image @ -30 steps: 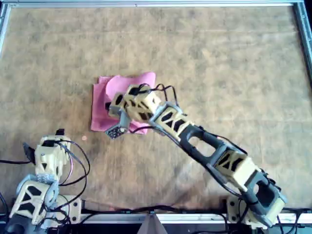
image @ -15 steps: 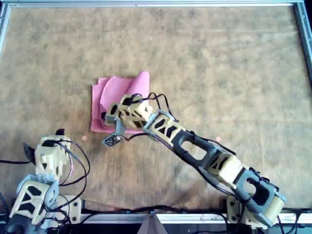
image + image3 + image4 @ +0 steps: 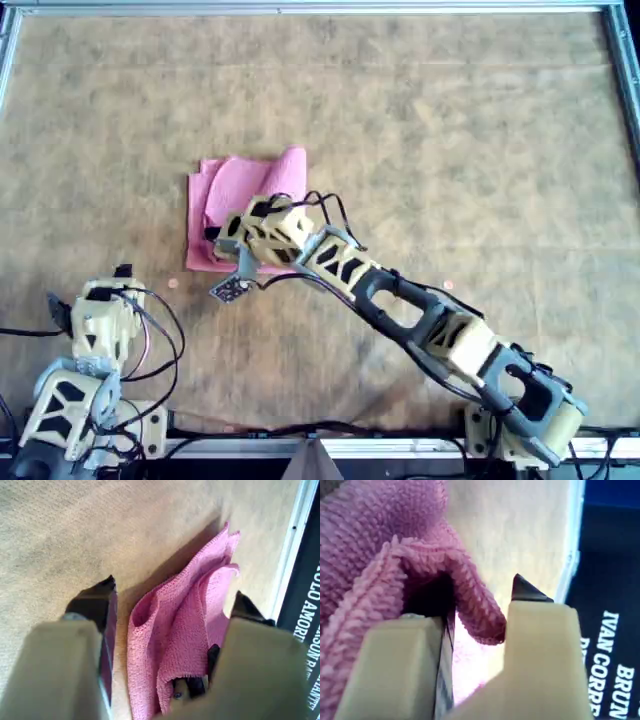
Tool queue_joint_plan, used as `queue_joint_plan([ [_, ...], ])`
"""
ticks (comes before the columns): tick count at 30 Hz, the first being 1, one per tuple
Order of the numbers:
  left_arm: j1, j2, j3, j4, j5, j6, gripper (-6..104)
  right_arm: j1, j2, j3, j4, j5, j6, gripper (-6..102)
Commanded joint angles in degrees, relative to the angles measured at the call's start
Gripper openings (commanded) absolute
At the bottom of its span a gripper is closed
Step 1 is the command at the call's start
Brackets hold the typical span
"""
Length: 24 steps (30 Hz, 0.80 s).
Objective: Fold a cloth
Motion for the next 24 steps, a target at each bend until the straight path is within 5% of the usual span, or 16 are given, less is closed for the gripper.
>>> queue_joint_plan([
  [1, 0.4, 0.8, -0.9, 0.1, 0.5, 0.2, 80, -0.3, 11.2, -4.2, 1.1, 0.3, -0.26, 48],
  [6, 0.6, 0.8, -0.9, 0.1, 0.5, 0.2, 80, -0.3, 15.6, -4.1, 6.8, 0.3, -0.62, 48],
  [24, 0.4, 0.8, -0.9, 0.1, 0.6, 0.1, 80, -3.3, 33.4, -4.0, 55.4, 0.1, 0.44, 48],
])
